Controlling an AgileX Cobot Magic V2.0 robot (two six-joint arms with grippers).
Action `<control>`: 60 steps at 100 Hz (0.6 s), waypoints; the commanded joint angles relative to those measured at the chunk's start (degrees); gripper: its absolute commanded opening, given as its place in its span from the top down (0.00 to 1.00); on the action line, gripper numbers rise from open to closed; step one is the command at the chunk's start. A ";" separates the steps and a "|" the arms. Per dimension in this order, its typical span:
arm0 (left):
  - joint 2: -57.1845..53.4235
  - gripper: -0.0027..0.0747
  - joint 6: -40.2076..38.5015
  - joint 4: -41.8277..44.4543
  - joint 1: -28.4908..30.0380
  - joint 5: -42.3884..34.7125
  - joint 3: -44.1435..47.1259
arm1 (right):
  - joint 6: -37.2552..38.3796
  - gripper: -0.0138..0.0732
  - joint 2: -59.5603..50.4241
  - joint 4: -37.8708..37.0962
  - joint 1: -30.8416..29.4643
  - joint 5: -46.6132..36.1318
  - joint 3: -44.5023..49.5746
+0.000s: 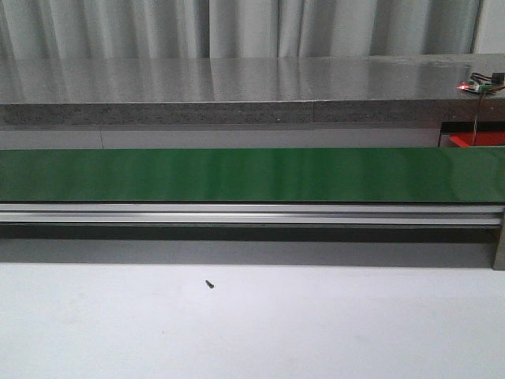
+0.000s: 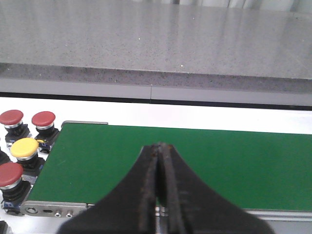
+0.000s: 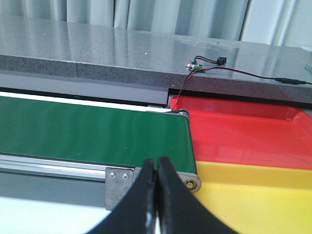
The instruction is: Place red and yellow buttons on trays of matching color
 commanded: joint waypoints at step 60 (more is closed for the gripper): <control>23.43 0.99 -0.46 -0.37 4.05 16.24 -20.22 | -0.16 0.92 -0.80 0.06 0.08 -4.63 -1.07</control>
